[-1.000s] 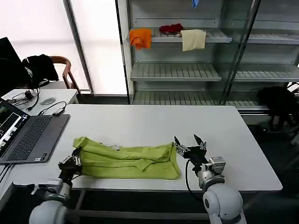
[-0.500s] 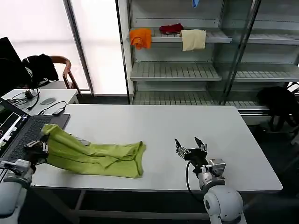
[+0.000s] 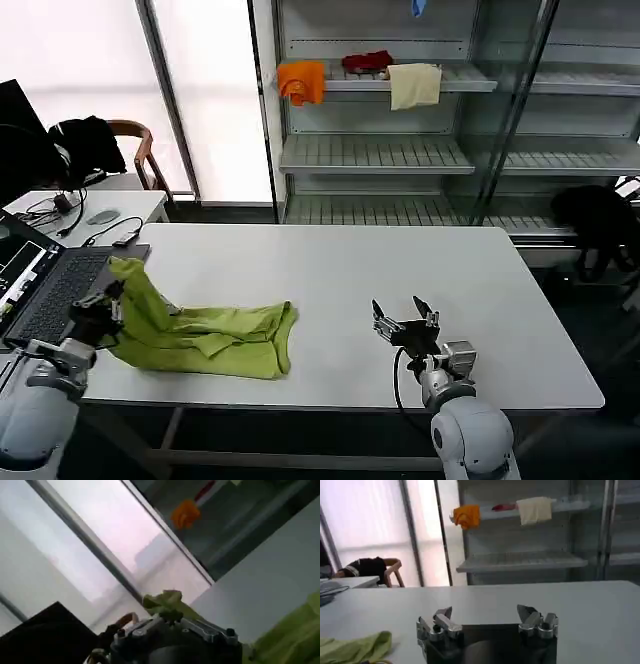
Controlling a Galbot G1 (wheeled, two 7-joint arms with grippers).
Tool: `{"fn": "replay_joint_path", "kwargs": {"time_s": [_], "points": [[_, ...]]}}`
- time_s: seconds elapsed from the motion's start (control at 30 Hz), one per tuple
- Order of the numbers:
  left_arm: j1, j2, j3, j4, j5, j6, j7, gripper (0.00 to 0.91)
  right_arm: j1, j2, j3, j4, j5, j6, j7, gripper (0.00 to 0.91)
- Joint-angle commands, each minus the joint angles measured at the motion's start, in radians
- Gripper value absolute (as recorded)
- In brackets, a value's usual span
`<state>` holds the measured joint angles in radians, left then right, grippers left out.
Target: Fold and organize the clothes.
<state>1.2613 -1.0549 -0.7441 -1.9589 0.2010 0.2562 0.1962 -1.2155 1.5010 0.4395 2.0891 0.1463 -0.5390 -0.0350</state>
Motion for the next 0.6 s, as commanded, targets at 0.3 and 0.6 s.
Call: {"fn": "replay_joint_path", "kwargs": {"time_s": [0.3, 0.6], "points": [[-0.035, -0.192, 0.446, -0.075, 0.186, 0.08, -0.115, 0.01, -0.001, -0.005, 0.003, -0.004, -0.014, 0.0, -0.001, 0.907], [-0.046, -0.215, 0.479, -0.018, 0.187, 0.099, -0.116, 0.01, 0.005, -0.001, -0.007, -0.011, -0.033, 0.0, -0.002, 0.907]]}}
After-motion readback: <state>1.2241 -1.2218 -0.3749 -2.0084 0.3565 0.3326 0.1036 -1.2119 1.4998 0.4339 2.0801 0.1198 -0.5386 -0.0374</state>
